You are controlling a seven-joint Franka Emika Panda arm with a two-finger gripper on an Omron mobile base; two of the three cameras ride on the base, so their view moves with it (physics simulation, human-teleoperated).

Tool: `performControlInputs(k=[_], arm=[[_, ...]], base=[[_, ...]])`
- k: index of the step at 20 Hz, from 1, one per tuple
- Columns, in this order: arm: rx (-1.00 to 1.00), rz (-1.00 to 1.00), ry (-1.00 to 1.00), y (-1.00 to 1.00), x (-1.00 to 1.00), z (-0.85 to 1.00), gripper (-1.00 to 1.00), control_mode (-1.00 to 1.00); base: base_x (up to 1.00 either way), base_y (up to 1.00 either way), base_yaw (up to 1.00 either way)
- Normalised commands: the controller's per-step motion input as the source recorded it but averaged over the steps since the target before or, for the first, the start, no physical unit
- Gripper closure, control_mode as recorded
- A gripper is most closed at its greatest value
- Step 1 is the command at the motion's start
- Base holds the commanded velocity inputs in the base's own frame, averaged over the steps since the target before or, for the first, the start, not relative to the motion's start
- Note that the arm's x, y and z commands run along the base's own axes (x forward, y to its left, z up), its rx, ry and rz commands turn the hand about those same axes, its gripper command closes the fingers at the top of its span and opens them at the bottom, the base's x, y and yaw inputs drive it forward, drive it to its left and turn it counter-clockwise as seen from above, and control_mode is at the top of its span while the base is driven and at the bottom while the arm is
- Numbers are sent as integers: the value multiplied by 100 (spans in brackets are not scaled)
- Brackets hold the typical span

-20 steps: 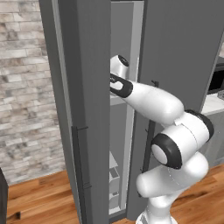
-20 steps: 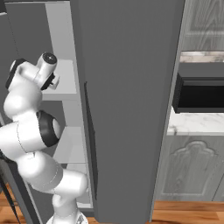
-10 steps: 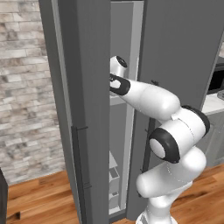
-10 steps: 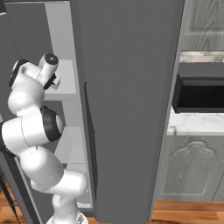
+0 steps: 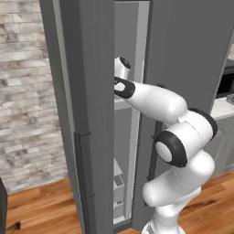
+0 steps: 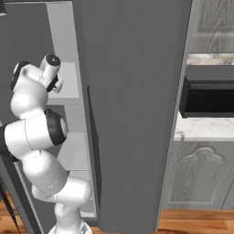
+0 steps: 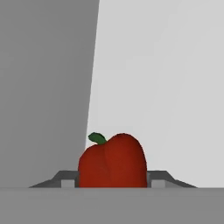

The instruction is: Take the bell pepper and bell pepper out of the freezer and place them in the tupperware container on the counter. Then put the tupperware containing the vegetables back in the freezer.

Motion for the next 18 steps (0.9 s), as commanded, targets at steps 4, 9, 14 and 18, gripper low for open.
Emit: performControlInputs(k=[4,9,14,18], arm=[[-1,-2,2,29,0,-25,100,-100],[-4,-4,-2,5,-19,-1,100,-100],[-8,-12,-12,-22,-33,18,100,-100],[-6,-13,-12,-37,-32,21,100,-100]], base=[[0,0,0],[0,0,0],[0,0,0],[0,0,0]])
